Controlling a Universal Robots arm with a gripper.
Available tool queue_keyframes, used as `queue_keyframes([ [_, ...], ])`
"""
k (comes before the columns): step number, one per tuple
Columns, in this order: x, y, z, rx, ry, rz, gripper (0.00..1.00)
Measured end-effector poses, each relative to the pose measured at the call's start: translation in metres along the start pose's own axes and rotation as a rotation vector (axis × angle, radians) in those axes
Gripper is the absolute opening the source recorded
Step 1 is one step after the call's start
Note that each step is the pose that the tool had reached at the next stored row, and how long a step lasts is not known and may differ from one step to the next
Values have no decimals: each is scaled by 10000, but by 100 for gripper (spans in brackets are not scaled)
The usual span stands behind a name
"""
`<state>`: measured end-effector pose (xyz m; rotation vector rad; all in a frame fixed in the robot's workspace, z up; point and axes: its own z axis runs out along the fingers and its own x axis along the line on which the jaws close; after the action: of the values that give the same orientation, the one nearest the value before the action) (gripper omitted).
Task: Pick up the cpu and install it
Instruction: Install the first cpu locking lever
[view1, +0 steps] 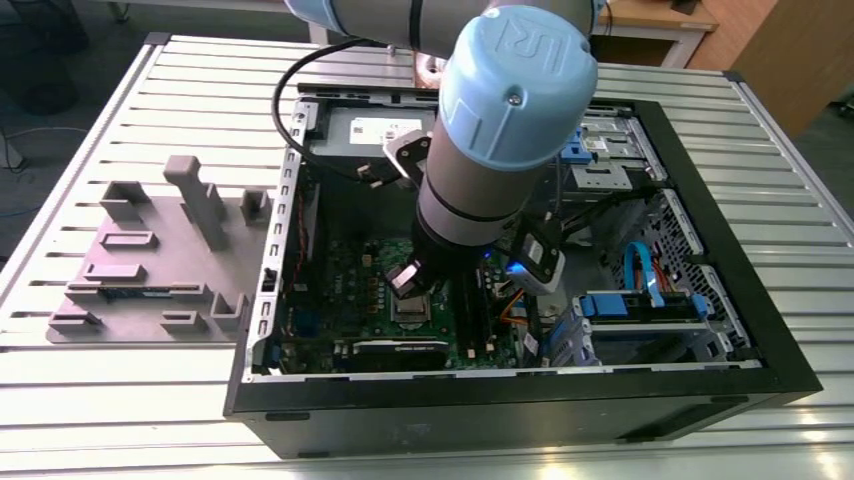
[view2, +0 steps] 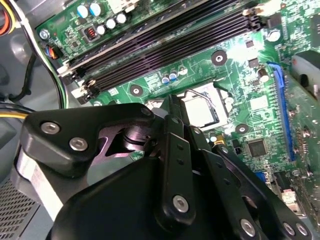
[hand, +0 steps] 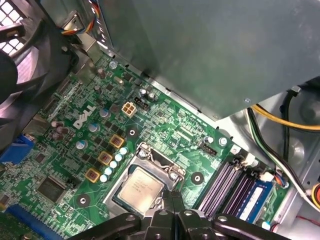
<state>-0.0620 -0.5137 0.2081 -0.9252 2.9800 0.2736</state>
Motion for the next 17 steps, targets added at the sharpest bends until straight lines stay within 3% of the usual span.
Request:
queue_keyframes([
  [8,27,-44,16,14,-36,247,11],
  [17,31,-64,104,21,-56,374,11],
])
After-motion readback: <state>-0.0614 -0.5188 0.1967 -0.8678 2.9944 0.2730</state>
